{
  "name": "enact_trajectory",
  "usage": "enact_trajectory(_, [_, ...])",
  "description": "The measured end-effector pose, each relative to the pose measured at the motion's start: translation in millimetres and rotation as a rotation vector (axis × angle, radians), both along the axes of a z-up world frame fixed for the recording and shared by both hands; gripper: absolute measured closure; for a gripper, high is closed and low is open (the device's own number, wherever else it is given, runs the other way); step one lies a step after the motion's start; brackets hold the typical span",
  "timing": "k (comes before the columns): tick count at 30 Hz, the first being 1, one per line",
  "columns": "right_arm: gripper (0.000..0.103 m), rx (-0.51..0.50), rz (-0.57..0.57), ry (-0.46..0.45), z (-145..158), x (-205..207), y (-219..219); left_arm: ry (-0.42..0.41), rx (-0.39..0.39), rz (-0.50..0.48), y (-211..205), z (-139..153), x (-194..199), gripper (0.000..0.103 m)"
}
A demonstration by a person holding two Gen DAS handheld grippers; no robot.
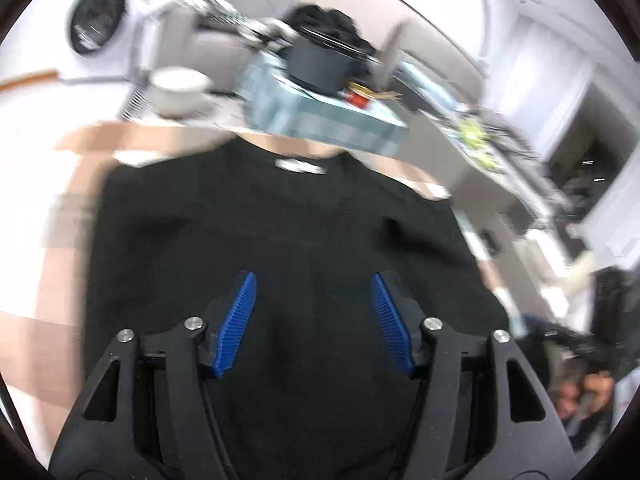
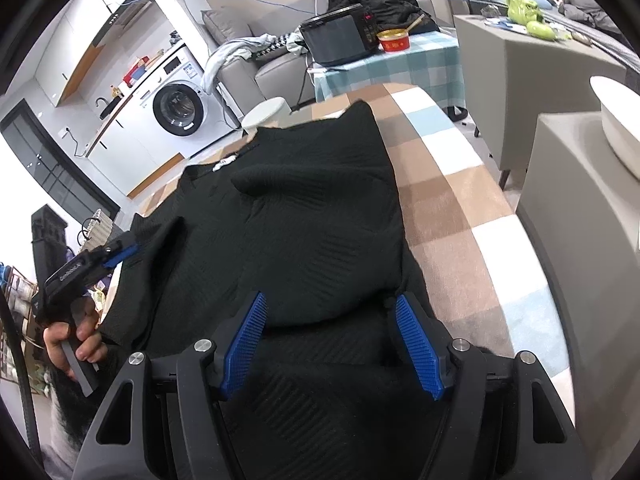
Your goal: Fold small clothes
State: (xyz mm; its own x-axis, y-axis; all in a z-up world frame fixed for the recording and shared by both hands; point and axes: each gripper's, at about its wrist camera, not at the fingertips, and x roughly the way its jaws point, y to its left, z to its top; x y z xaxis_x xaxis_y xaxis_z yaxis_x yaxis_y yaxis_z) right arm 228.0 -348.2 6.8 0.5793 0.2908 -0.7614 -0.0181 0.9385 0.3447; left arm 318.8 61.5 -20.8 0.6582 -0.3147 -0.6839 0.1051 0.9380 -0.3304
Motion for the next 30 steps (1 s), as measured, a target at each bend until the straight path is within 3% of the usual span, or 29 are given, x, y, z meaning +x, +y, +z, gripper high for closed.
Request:
enact_trajectory(2, [0.034, -0.012, -0.009, -0.005, 3, 3, -5, 0.024, 0.122, 0.108, 20, -4, 1, 0.044])
enact_trajectory(5, [0.034, -0.021, -0.016, 0.015, 0, 12, -8, 0.088, 0.223, 0.203, 36, -18, 11, 0.044])
enact_trajectory(11, [0.034, -0.040, 0.017, 0.066, -9, 34, 5, 0.179, 0.332, 0.235, 44, -49, 36, 0.077])
enact_trajectory(13, [0.034, -0.038, 0.036, 0.068, -10, 38, 10, 0.176, 0.337, 0.227, 45, -54, 38, 0.084])
enact_trajectory(14, [0.034, -0.039, 0.039, 0.067, -10, 39, 12, 0.177, 0.335, 0.226, 46, -55, 40, 0.094])
enact_trajectory(15, [0.034, -0.040, 0.042, 0.066, -10, 40, 14, 0.176, 0.326, 0.227, 49, -55, 38, 0.098])
enact_trajectory(19, [0.034, -0.045, 0.044, 0.064, -10, 42, 16, 0.131, 0.270, 0.260, 66, -46, 28, 0.100])
enact_trajectory(23, [0.034, -0.045, 0.031, 0.060, -9, 42, 13, 0.088, 0.177, 0.393, 103, -31, 17, 0.100])
enact_trajectory(26, [0.034, -0.046, 0.020, 0.066, -11, 44, 11, 0.126, 0.117, 0.440, 123, -38, 17, 0.100])
enact_trajectory(30, [0.034, -0.050, 0.005, 0.080, -16, 49, 10, 0.156, 0.156, 0.412, 118, -42, 13, 0.098])
